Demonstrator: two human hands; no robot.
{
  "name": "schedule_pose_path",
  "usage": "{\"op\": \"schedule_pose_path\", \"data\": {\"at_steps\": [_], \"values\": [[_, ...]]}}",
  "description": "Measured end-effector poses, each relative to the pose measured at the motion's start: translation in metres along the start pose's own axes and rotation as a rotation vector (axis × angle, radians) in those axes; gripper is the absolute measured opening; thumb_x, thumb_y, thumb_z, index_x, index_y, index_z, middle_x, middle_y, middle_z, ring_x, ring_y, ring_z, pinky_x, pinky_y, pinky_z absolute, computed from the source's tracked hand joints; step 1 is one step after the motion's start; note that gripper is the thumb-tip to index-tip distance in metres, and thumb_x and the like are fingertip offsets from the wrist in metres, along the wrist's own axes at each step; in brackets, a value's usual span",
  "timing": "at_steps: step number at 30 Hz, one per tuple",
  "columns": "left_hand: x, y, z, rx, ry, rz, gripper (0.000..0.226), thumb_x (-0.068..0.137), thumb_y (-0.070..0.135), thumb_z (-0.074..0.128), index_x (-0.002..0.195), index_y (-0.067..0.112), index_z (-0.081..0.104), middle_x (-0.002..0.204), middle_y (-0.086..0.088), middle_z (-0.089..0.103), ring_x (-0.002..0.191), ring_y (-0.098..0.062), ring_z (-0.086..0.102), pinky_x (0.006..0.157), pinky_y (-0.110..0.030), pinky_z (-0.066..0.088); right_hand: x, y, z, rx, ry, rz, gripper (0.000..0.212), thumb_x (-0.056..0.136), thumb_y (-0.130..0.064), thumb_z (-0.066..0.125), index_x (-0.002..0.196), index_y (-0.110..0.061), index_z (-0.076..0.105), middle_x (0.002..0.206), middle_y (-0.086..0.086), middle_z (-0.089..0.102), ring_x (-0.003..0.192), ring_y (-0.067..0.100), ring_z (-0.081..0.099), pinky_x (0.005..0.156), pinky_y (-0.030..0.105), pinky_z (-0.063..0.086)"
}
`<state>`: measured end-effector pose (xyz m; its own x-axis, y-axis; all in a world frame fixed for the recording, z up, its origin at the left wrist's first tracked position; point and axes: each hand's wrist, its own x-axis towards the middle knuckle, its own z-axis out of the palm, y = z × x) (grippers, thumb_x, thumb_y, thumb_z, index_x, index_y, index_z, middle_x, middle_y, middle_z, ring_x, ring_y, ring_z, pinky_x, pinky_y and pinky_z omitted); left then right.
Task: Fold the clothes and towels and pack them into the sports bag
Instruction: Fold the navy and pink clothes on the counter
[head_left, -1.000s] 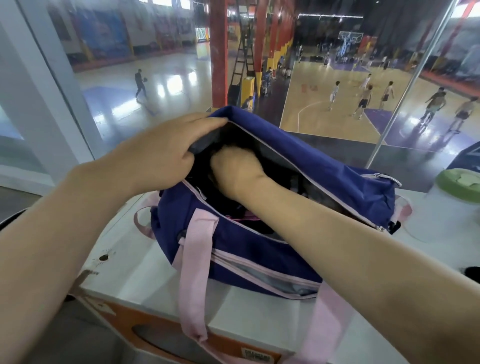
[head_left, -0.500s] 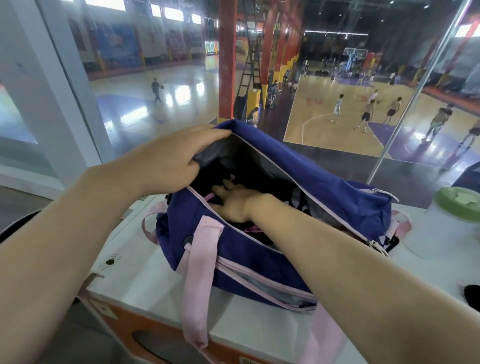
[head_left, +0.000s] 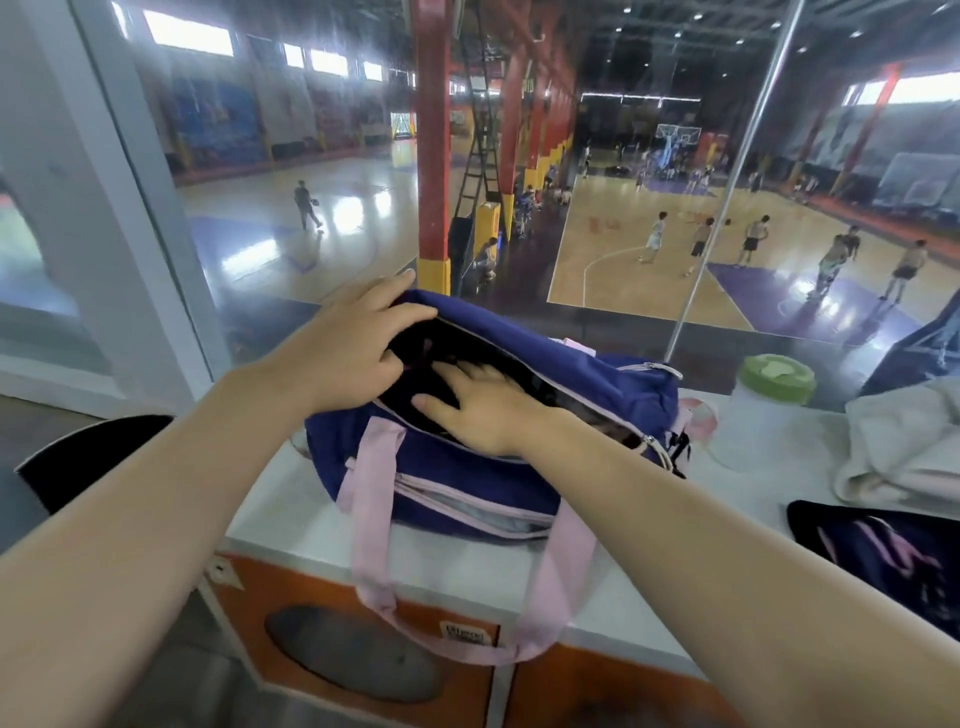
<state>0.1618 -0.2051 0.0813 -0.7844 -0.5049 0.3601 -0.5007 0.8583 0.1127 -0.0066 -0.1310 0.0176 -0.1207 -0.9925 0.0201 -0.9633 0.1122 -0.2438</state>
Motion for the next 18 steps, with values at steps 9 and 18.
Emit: {"op": "schedule_pose_path", "data": {"at_steps": [9,18], "values": [[-0.025,0.090,0.009,-0.118,-0.019,0.058,0.071,0.083,0.010,0.055,0.150,0.022,0.032,0.157,-0.002,0.030,0.144,-0.017,0.027,0.119,-0.037,0.023,-0.100,0.026,-0.010,0.073,0.180,0.013,0.083,0.082,-0.074,0.020,0.142,-0.022,0.043,0.142,0.004,0.050,0.128,0.025,0.046,0.107,0.047,0.037],[-0.018,0.228,0.049,-0.380,-0.131,0.138,0.068,0.086,0.007,0.054,0.149,0.018,0.033,0.149,-0.001,0.043,0.135,-0.019,0.040,0.109,-0.032,0.034,-0.239,0.092,-0.028,0.116,0.203,0.209,0.066,0.094,-0.062,0.031,0.146,-0.023,0.036,0.145,0.003,0.047,0.132,0.027,0.042,0.109,0.046,0.034]]}}
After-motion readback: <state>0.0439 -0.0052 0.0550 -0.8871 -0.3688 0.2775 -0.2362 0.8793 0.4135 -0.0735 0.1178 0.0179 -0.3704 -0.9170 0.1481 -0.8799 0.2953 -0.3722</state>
